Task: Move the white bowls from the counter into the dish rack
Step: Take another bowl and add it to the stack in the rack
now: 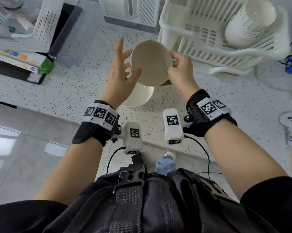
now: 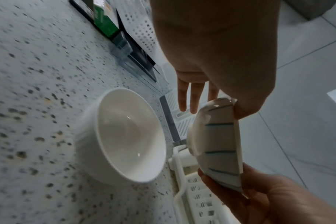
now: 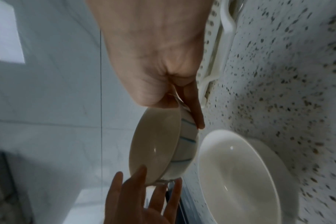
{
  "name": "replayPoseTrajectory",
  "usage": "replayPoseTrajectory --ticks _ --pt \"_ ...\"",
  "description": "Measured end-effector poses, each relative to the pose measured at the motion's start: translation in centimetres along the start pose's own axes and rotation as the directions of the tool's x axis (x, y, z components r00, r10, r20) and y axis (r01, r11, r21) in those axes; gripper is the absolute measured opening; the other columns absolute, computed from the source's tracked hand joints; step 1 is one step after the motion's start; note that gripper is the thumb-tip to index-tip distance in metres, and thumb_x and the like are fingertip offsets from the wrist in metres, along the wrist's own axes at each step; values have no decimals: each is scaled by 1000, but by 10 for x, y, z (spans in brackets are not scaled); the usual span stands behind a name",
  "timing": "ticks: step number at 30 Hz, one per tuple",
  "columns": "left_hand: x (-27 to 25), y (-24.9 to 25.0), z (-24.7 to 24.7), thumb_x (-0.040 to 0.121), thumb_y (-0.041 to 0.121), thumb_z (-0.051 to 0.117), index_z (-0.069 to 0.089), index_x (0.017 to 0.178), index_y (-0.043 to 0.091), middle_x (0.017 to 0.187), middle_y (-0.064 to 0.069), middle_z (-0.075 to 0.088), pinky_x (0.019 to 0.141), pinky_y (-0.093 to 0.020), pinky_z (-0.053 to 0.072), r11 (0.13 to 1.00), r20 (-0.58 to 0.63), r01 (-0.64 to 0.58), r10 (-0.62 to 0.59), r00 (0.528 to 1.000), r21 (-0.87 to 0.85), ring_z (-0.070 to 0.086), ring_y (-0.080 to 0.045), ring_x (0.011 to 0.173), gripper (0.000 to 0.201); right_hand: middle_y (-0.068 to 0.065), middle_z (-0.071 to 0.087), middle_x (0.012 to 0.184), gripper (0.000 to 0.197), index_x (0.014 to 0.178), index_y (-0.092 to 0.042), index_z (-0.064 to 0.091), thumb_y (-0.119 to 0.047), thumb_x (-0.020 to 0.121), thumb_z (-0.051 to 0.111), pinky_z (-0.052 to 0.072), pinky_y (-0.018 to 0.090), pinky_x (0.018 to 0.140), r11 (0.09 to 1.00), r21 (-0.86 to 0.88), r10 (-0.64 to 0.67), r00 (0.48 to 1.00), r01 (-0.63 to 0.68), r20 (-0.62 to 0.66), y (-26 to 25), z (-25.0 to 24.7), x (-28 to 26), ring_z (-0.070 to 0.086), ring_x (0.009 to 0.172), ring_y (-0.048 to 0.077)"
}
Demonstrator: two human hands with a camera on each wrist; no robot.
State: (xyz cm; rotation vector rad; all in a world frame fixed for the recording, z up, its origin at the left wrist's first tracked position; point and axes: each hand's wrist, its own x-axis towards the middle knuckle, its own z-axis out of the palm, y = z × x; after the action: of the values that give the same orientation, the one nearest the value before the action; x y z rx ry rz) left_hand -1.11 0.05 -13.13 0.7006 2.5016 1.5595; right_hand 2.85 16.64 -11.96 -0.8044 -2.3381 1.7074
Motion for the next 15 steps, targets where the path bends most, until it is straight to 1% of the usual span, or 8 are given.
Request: replayPoseTrajectory --ticks 2,4,6,7,9,11,12,15 --pt "9 12 13 91 33 50 4 147 14 142 -13 46 97 -43 49 999 35 -2 4 999 -54 55 -27 121 75 10 67 110 54 126 -8 57 15 80 39 62 42 65 998 68 20 997 -15 -68 5 -21 4 64 97 25" --pt "20 23 30 93 39 45 9 147 18 136 -13 52 99 -45 47 995 76 22 -15 997 -96 57 -24 118 68 6 66 102 49 121 -5 59 16 81 40 57 26 62 996 90 20 990 -7 -140 7 -45 8 63 88 16" --pt "33 33 51 96 37 39 16 145 18 128 -8 59 98 -44 47 994 95 45 -35 995 -104 58 -18 113 58 5 65 96 47 118 -4 61 17 81 40 50 12 51 993 115 10 980 13 -197 7 -70 11 62 81 11" --pt "39 37 62 96 36 38 19 144 18 123 -6 61 97 -43 47 994 104 48 -38 994 -98 59 -17 110 54 5 64 95 47 119 -5 60 17 82 40 49 10 46 990 140 18 976 13 -219 7 -84 13 62 78 9" --pt "51 46 86 97 34 36 23 143 15 117 -13 63 91 -39 47 997 139 30 -20 990 -67 60 -26 106 52 5 63 97 49 122 -5 58 17 83 40 55 17 45 978 207 48 968 4 -244 12 -110 18 61 75 7" --pt "64 54 109 98 30 37 25 142 12 117 -21 62 86 -34 44 1000 202 1 4 979 -24 59 -35 105 49 0 63 94 49 123 -6 58 16 83 40 63 38 54 972 235 63 960 3 -272 17 -135 25 63 79 13" --pt "71 60 121 98 26 39 25 141 12 119 -21 61 88 -34 43 1000 233 -1 4 973 -14 58 -34 108 47 -5 62 91 47 121 -6 59 16 83 41 63 43 57 970 241 65 954 8 -292 19 -148 28 64 83 17" --pt "90 77 158 97 23 44 30 139 15 126 -15 59 99 -39 42 1000 319 -18 16 948 3 53 -25 120 46 -8 60 88 45 112 -10 61 16 83 39 62 41 52 960 278 89 938 8 -334 27 -185 40 63 82 18"
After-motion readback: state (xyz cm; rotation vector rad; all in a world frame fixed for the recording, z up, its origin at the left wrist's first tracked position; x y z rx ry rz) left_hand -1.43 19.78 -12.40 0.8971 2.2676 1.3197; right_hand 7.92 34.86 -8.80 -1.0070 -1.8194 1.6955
